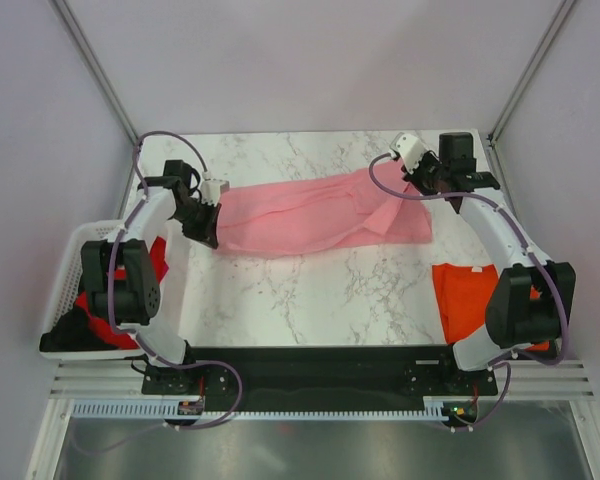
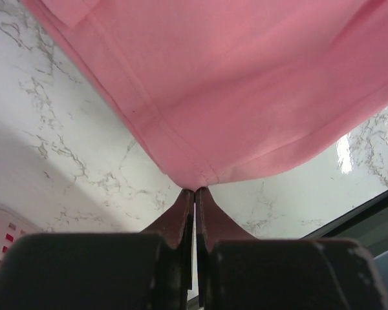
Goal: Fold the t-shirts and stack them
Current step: Fold the tshirt
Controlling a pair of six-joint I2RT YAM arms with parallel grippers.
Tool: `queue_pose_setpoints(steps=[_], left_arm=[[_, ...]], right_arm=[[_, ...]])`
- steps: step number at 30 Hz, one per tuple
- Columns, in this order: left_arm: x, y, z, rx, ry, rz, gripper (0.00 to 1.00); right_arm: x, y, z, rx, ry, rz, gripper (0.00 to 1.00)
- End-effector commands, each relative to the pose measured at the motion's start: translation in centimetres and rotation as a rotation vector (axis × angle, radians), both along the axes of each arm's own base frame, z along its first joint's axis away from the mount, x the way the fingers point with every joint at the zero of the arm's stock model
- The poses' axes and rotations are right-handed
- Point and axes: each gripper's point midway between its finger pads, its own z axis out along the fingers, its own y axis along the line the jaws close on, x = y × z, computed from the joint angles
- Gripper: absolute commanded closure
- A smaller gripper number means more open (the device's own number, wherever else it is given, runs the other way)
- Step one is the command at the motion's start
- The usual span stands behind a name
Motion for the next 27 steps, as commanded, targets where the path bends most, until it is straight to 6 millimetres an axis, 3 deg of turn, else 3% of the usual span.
queue_pose_setpoints(steps=[1, 4, 6, 17, 27], left_arm=[[1.3, -0.1, 0.7, -0.018, -0.01, 0.02, 0.98], [2.2, -0.2, 1.1, -0.02, -0.02, 0.027, 0.98], [2.9, 0.9, 1.0, -0.018, -0.016, 0.054, 0.98], [5.1, 1.8, -1.0, 0.003, 0.034, 0.073, 0.98], [5.7, 2.2, -1.8, 0.013, 0.052, 0.089, 0.98]], right_arm=[[2.5, 0.2, 1.5, 0.038, -0.054, -0.026, 1.0], [3.7, 0.0, 0.7, 0.036, -0.042, -0.04, 1.0], [4.6, 0.0, 0.2, 0.034, -0.04, -0.045, 1.0], [9.7, 0.7, -0.4, 0.045, -0.062, -0.032, 1.0], [11.7, 1.2, -1.4, 0.043, -0.055, -0.022, 1.0]])
